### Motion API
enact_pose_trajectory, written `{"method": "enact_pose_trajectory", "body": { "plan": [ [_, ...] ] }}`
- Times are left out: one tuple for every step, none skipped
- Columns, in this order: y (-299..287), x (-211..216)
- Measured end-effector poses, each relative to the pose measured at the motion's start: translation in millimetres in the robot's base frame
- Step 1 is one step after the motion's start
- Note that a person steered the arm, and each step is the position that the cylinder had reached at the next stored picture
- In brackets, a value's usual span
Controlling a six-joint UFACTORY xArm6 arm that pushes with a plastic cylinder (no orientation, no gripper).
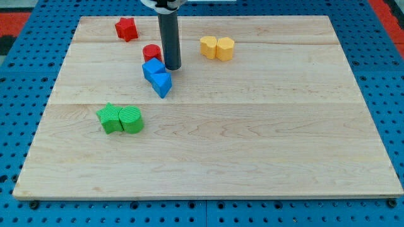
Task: Place the red circle towards the bottom of the red star
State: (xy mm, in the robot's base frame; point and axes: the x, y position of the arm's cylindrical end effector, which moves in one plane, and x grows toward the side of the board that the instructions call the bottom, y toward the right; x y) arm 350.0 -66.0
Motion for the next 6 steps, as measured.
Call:
{"method": "enact_pose_trajectory", "body": {
  "plan": [
    [-49.0,-17.9],
    [-78.3,-47.8],
    [-89.6,-71.3],
    [-49.2,-60.2],
    [-0.4,-112.3],
    [-9.5,-158.4]
  ]
}}
